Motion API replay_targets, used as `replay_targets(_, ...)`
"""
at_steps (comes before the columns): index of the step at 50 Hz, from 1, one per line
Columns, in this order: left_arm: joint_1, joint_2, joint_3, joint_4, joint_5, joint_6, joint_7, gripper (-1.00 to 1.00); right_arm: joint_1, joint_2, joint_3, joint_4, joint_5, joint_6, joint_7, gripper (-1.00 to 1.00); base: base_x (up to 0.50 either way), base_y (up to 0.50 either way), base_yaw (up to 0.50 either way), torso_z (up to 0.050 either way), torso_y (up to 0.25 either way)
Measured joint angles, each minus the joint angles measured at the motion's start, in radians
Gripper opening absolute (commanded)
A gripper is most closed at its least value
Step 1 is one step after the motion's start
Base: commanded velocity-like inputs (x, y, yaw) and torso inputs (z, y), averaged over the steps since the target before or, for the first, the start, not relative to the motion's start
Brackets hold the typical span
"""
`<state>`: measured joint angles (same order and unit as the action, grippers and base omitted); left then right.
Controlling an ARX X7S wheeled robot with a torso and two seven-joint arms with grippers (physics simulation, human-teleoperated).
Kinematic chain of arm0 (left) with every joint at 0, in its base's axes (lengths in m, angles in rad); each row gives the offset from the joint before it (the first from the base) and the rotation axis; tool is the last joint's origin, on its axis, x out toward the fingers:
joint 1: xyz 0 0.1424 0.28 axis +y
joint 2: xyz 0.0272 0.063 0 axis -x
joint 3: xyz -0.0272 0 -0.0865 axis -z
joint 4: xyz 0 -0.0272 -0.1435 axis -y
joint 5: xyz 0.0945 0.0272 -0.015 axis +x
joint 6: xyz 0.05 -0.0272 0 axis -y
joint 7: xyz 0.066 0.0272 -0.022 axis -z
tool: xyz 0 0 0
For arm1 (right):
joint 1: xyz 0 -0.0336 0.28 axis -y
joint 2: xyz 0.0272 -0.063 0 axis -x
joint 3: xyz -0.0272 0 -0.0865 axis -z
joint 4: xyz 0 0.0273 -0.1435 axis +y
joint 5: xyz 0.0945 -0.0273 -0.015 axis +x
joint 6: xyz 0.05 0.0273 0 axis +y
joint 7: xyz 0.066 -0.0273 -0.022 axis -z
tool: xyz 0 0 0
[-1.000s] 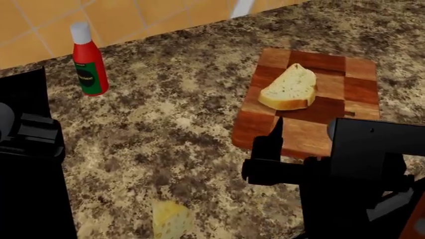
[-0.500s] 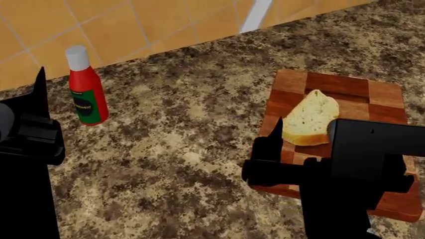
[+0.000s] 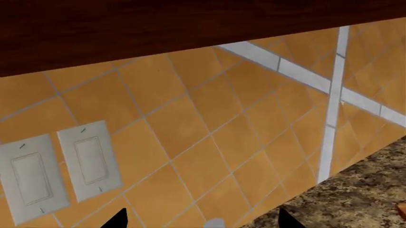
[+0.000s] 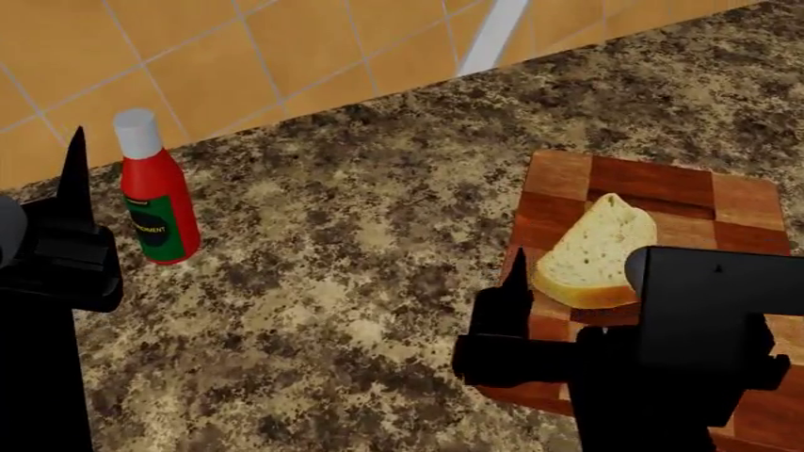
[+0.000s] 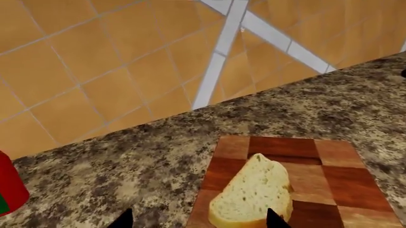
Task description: Pick up the wedge of cheese and place it on the slice of bread to prepare a simple cheese on bread dish.
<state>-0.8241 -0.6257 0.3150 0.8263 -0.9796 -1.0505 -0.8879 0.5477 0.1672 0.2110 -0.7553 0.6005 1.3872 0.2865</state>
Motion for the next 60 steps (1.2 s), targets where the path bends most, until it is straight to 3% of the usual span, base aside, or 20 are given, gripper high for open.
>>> replay_targets(10, -0.002, -0.002, 0.003, -0.001, -0.003, 0.000, -0.005, 1.00, 0.018, 0.181, 0.055, -0.069, 0.715, 0.056, 0.431, 1.00, 0.00, 0.00, 0.00, 0.000, 0.000)
replay_targets(21, -0.005, -0.004, 0.007, -0.004, -0.007, 0.000, -0.009, 1.00, 0.001, 0.332, 0.067, -0.136, 1.192, 0.033, 0.590, 1.00, 0.00, 0.00, 0.00, 0.000, 0.000)
replay_targets(32, -0.007, -0.005, 0.010, -0.007, -0.010, 0.003, -0.011, 1.00, -0.005, 0.391, 0.034, -0.225, 1.410, 0.060, 0.654, 1.00, 0.00, 0.00, 0.00, 0.000, 0.000)
replay_targets(45, -0.006, -0.009, 0.012, -0.006, -0.013, 0.007, -0.015, 1.00, 0.018, 0.350, -0.051, -0.273, 1.641, 0.145, 0.831, 1.00, 0.00, 0.00, 0.00, 0.000, 0.000)
replay_targets(60, -0.005, -0.014, 0.016, -0.006, -0.013, 0.014, -0.017, 1.00, 0.029, 0.321, -0.171, -0.287, 1.654, 0.175, 0.872, 1.00, 0.00, 0.00, 0.00, 0.000, 0.000)
